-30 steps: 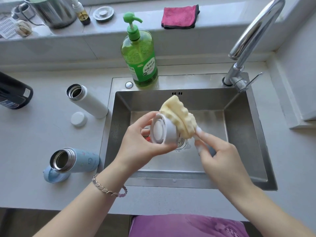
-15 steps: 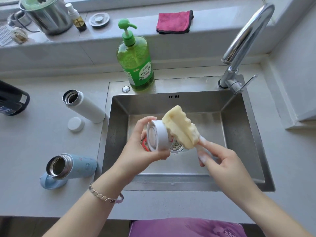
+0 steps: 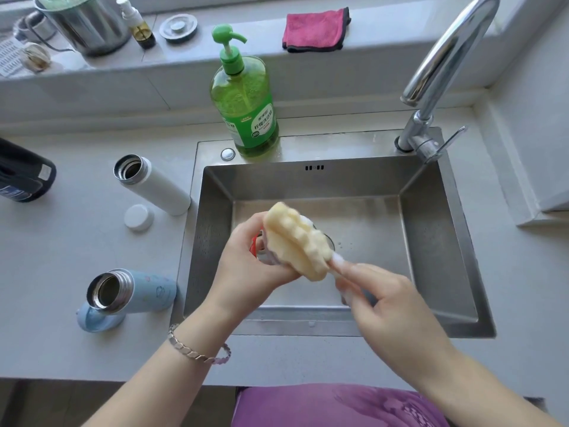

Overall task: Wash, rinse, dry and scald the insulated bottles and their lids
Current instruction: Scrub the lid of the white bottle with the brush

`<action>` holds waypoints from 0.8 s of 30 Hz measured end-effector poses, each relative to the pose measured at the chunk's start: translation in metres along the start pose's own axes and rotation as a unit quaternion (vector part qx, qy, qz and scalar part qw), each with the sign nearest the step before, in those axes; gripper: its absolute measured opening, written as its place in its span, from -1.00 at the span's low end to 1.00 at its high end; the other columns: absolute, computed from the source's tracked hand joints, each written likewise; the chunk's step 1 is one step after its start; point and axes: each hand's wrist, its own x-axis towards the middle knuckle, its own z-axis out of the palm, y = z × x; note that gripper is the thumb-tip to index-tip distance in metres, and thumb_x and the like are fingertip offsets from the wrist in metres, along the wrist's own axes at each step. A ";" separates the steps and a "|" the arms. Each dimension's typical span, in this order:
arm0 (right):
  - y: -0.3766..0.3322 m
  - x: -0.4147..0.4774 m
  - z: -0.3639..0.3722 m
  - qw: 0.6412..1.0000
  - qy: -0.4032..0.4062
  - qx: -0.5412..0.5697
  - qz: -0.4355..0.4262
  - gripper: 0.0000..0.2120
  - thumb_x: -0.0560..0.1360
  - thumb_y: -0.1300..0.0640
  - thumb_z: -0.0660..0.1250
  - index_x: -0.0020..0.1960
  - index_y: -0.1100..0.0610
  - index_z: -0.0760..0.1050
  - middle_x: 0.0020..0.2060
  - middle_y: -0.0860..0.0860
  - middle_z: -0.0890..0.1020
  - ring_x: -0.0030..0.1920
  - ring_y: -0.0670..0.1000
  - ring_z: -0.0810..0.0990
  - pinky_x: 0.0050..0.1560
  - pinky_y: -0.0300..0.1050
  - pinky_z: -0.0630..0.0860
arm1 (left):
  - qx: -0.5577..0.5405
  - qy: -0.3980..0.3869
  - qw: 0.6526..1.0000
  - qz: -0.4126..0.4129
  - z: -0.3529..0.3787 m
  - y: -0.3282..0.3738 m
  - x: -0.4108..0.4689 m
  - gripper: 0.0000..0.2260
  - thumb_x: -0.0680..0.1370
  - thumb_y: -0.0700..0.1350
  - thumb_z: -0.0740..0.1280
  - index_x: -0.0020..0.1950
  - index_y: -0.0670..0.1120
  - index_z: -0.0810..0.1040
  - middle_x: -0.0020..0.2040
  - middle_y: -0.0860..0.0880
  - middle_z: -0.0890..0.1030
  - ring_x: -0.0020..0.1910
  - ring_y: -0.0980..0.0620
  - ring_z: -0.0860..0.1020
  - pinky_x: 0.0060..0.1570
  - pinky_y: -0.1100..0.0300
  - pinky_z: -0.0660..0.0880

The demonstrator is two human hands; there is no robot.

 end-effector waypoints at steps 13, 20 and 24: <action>0.009 0.008 0.001 0.999 0.037 -0.020 0.035 -0.66 0.54 0.24 0.22 0.19 -0.11 0.52 -0.37 -0.01 0.52 -0.36 0.01 0.38 -0.28 0.03 0.40 | 0.073 -0.007 0.997 0.036 -0.004 0.000 -0.007 -0.34 0.14 -0.11 0.56 0.19 0.13 0.44 0.05 0.18 0.58 0.04 0.14 0.58 0.02 0.10 0.59; 0.007 0.007 -0.003 0.998 0.052 -0.033 0.033 -0.63 0.53 0.22 0.21 0.19 -0.18 0.49 -0.33 -0.04 0.57 -0.32 0.04 0.43 -0.26 0.08 0.45 | 0.088 -0.020 0.995 0.052 -0.003 0.002 -0.004 -0.34 0.14 -0.13 0.54 0.16 0.20 0.41 0.06 0.27 0.54 0.07 0.21 0.55 0.03 0.18 0.57; 0.004 0.010 -0.002 0.998 0.038 -0.016 0.050 -0.60 0.53 0.23 0.22 0.16 -0.27 0.46 -0.28 0.01 0.61 -0.32 0.02 0.46 -0.24 0.04 0.45 | 0.083 -0.038 0.994 0.052 -0.004 0.000 -0.006 -0.35 0.18 -0.19 0.54 0.18 0.18 0.41 0.06 0.19 0.58 0.09 0.19 0.55 0.03 0.24 0.56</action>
